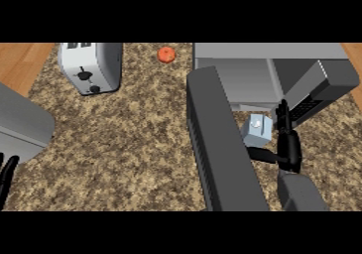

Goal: Pick up the milk, place it into the microwave and close the microwave

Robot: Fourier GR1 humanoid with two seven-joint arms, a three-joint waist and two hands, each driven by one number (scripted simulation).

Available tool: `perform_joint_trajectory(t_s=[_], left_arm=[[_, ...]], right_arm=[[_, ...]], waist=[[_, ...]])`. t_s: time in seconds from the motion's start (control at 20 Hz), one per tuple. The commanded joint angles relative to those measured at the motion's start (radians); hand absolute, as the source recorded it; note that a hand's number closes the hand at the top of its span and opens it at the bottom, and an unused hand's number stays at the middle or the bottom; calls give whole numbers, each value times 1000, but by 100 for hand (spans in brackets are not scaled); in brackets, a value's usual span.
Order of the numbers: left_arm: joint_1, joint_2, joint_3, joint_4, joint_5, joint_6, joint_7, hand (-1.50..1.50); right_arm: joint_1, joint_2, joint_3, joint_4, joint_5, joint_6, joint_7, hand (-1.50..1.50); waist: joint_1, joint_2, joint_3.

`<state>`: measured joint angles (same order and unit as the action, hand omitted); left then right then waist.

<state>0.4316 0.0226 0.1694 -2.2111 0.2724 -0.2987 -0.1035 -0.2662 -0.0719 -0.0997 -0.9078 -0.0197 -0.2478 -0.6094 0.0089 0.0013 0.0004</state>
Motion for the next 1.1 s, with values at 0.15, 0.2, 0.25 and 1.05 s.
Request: perform_joint_trajectory(t_s=[0.15,0.2,0.25,1.05], left_arm=[[-2,-11,2,52,-34,-23,-58,-150],[21,-10,-4,-2,-17,-18,-31,-150],[98,-22,-76,-6,-59,-12,-76,-150],[7,-6,10,31,11,-15,-4,-150]], right_arm=[[-124,-49,-105,304,-10,-15,-158,-150],[-92,-95,-125,355,-24,52,-213,-150],[-93,-108,-139,342,-54,109,-231,-150],[-128,-19,-62,316,-18,180,-368,150]], waist=[[5,2,0],[10,3,1],[10,2,1],[-7,-4,-1]])
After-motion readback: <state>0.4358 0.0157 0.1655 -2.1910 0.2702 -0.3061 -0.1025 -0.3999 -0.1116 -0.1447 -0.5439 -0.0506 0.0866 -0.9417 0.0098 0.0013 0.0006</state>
